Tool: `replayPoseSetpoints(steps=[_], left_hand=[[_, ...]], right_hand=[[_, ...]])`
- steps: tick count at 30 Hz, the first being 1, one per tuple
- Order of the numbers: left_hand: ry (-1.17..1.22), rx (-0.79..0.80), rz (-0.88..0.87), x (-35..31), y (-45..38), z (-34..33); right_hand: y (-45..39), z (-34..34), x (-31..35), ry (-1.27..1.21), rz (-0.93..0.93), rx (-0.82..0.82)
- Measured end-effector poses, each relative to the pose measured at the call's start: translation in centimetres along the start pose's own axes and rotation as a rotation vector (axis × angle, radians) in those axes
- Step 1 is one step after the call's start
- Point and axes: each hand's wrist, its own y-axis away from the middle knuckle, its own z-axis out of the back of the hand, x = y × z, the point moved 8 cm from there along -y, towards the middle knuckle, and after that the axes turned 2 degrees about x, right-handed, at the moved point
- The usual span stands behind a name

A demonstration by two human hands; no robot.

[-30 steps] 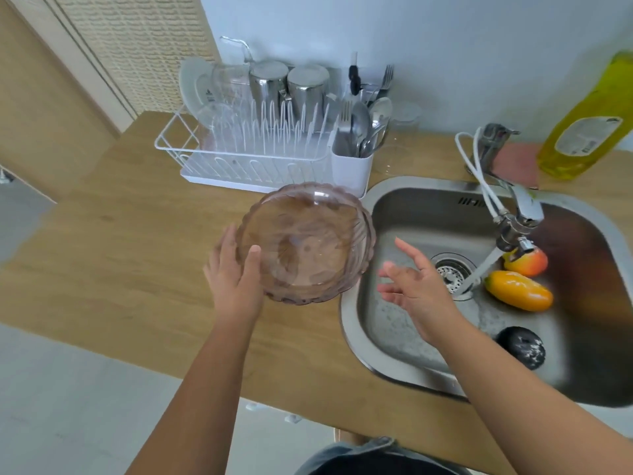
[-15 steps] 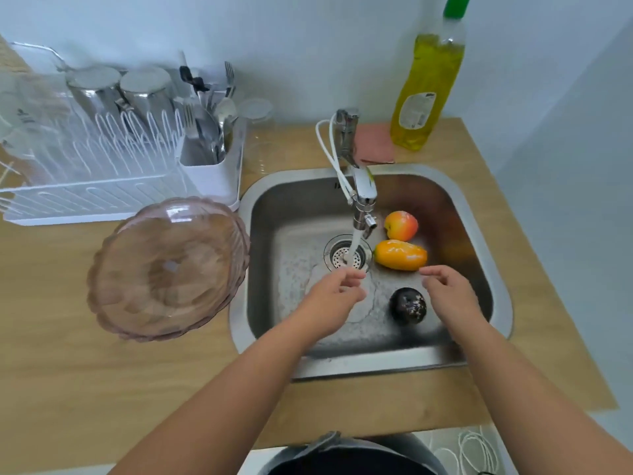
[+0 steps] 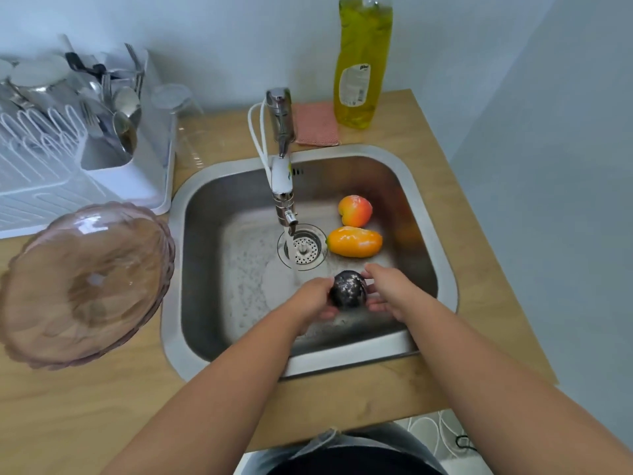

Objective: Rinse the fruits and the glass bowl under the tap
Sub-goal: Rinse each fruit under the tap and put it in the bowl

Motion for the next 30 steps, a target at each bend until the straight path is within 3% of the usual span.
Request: replayPoseSetpoints(steps=[10, 15, 20, 24, 30], left_hand=[[0.404, -0.190, -0.206, -2.6, 2.4, 4.0], [0.535, -0.248, -0.179, -2.3, 3.6, 5.3], [0.554, -0.248, -0.229, -2.6, 4.1, 6.7], [0.603, -0.280, -0.282, -3.0, 4.4, 7.7], [0.518, -0.298, -0.346, -4.0, 3.8, 7.1]], right_hand=[[-0.4, -3.4, 4.3, -0.053, 0.281, 0.133], [-0.2, -6.5, 5.6, -0.141, 0.281, 0.228], [0.6, -9.1, 6.0, -0.186, 0.271, 0.314], [1.2, -10.6, 6.7, -0.074, 0.348, 0.396], [0.2, -10.2, 8.0, -0.141, 0.367, 0.283]])
